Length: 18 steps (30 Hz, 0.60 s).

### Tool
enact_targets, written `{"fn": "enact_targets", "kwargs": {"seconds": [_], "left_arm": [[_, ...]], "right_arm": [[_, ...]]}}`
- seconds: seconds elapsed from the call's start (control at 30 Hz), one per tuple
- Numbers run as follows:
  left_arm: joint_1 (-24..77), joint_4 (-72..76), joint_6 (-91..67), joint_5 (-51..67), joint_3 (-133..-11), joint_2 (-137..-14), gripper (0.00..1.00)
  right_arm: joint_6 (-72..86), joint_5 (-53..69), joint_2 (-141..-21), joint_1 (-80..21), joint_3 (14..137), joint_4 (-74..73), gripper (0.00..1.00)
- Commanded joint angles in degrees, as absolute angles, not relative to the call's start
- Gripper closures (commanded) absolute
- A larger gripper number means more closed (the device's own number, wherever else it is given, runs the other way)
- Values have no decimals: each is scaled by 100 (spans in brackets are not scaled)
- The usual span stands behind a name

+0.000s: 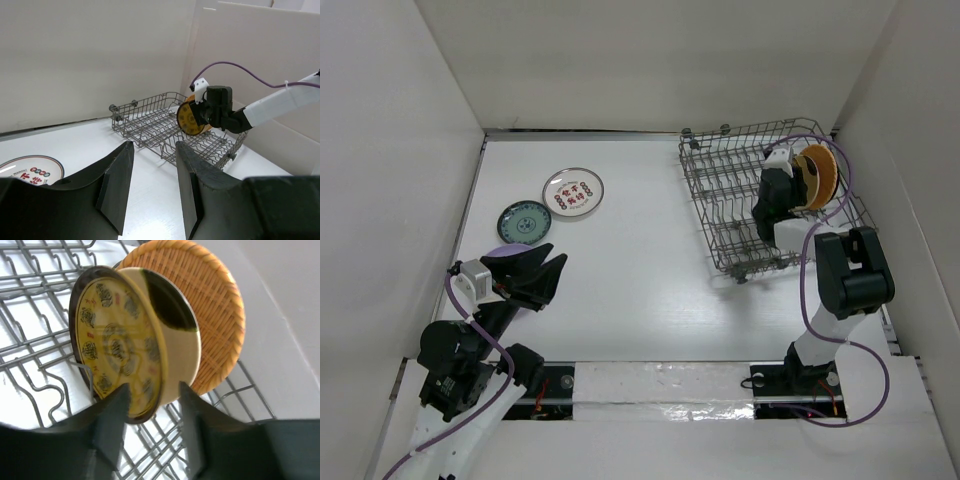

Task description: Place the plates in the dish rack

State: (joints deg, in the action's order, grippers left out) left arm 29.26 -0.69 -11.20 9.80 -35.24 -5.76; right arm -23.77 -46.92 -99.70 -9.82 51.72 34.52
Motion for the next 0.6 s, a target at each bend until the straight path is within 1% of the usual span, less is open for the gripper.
{"fn": "enact_targets", "kwargs": {"seconds": [0.0, 0.03, 0.07, 0.2, 0.43, 0.5, 0.57], "left_arm": [[2962, 185, -1134, 976, -3577, -615, 64], [2962, 185, -1134, 984, -3577, -615, 64], [2962, 185, -1134, 984, -3568, -607, 63], [2962, 185, -1134, 967, -3577, -624, 63], [2962, 193, -1134, 976, -3568, -685, 62], [2962, 185, -1134, 958, -3568, -738, 62], [2962, 185, -1134, 958, -3560, -747, 62]], "right_arm": [[-1969, -4422, -9721, -827, 5405, 3209, 43], [-1934, -4395, -9695, -826, 5475, 3182, 34], [-1881, -4386, -9642, -826, 5519, 3147, 32], [-1653, -4219, -9257, -826, 5563, 3076, 30], [-862, -3648, -8518, -966, 5959, 2672, 20], [-581, -3377, -8420, -1159, 6142, 2576, 20], [-248, -3279, -8455, -1344, 6380, 2374, 22]]}}
